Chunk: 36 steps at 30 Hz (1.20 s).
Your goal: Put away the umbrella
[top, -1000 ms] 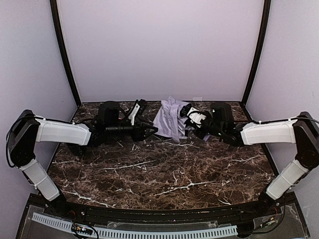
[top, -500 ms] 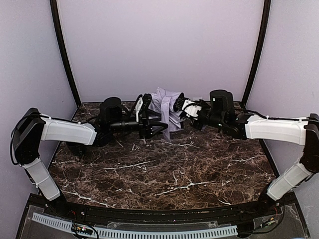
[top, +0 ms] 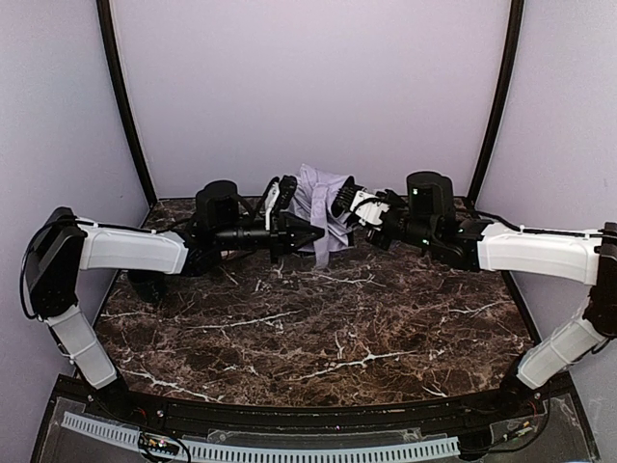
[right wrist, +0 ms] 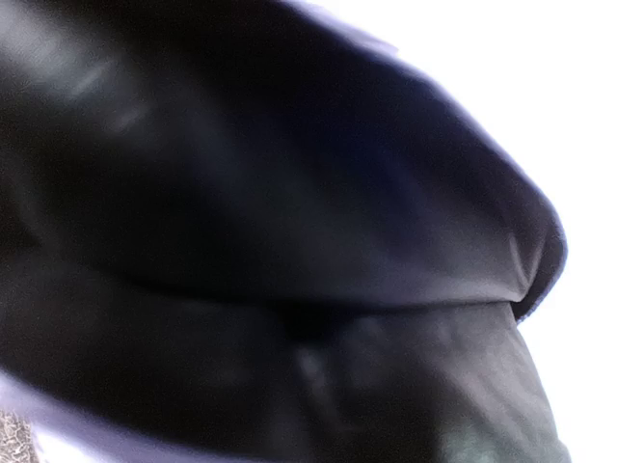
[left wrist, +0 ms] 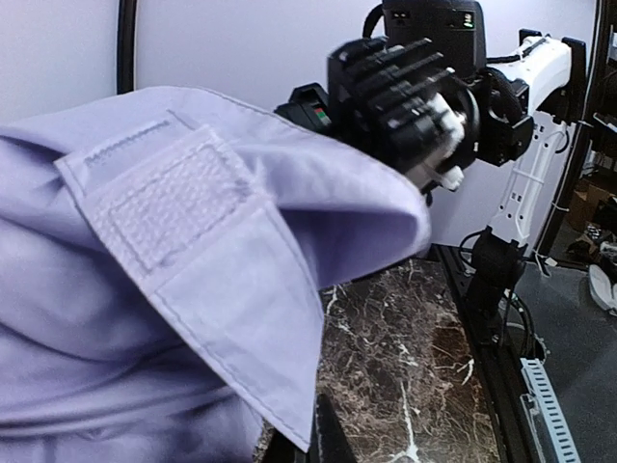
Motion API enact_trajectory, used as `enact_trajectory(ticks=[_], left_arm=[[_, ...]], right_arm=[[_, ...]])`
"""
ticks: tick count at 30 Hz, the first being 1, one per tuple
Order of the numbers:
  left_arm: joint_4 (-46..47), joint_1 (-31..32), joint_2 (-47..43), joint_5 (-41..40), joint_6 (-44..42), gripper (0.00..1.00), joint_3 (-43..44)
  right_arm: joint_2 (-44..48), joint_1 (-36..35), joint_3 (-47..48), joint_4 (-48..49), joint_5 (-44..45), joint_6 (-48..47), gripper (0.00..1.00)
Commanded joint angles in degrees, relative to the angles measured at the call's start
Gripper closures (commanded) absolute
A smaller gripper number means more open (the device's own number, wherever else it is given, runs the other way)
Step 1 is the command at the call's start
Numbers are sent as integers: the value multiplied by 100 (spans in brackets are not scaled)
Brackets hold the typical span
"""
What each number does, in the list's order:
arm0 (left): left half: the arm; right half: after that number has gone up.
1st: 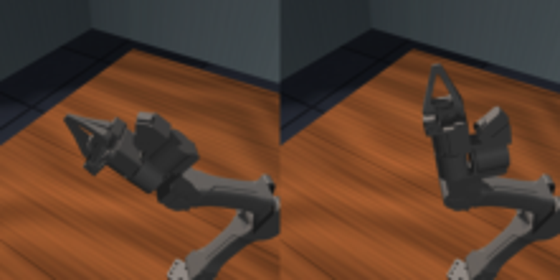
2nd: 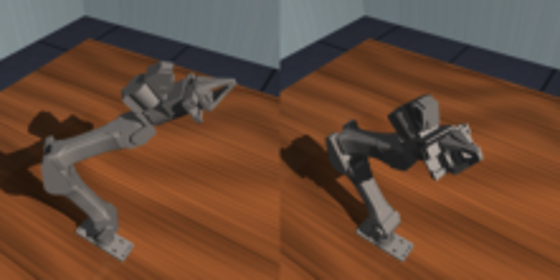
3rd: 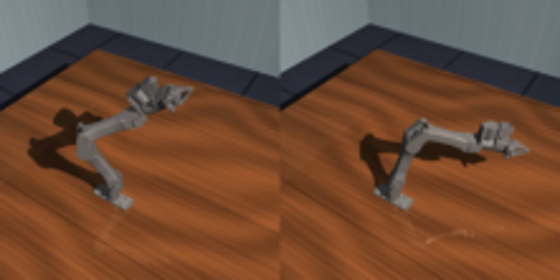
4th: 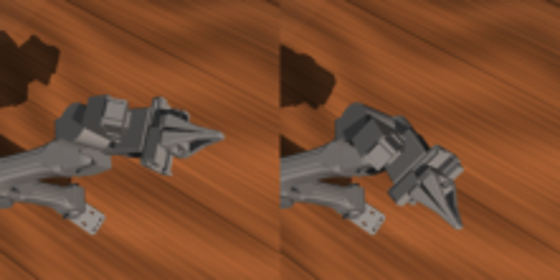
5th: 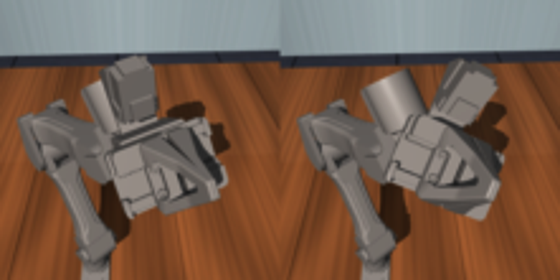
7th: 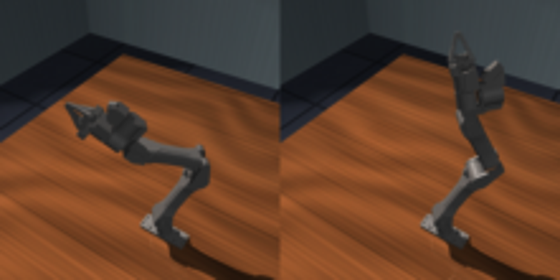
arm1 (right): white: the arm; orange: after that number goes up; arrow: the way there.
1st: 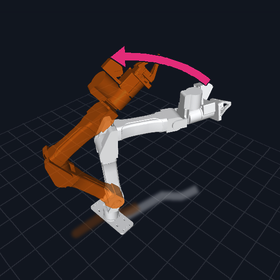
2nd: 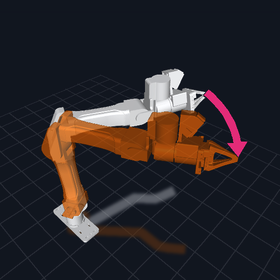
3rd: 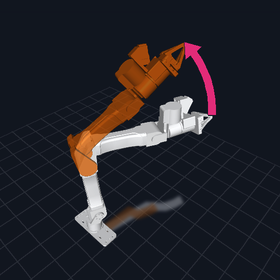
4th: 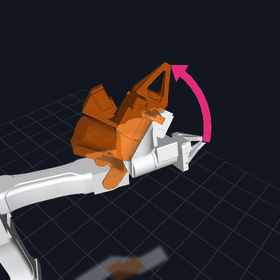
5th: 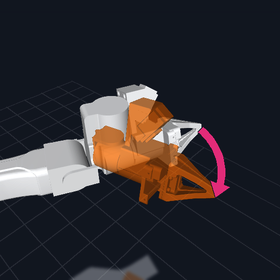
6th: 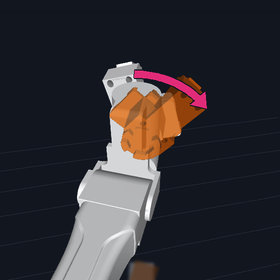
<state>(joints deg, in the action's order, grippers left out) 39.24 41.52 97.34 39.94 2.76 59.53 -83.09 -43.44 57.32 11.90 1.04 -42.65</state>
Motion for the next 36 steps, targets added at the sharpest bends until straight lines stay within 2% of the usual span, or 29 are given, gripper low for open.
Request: enact_trajectory(ticks=[1,5,7,14,18,25,29,32,34,36], left_arm=[[-609,21,-509,636,-235,100,-64],[-2498,-13,-837,448,-1091,100,252],[-3129,-63,-993,310,-1562,100,243],[-4985,-152,-1260,-82,-2770,100,662],[-5501,-179,-1173,-585,-3433,100,669],[-5469,-179,-994,-1019,-3751,100,612],[-5021,-179,-919,-862,-3738,100,463],[-4211,-137,-967,-280,-3417,100,238],[-3450,-61,-1050,-265,-3267,100,-49],[-2844,-28,-1019,-245,-3152,100,-267]], right_arm=[[308,164,293,551,184,286,100],[461,535,486,403,-220,835,100],[550,751,616,205,-570,1112,100],[983,861,693,-578,-1546,727,100],[1210,961,753,-837,-2310,872,100],[1455,965,1236,-1255,-3885,1297,100],[1527,945,1229,-1034,-4831,1743,100],[1492,885,1027,-627,-4542,2089,100],[1408,890,925,-708,-4225,2098,100],[1391,883,500,-3,-4020,2422,100]])
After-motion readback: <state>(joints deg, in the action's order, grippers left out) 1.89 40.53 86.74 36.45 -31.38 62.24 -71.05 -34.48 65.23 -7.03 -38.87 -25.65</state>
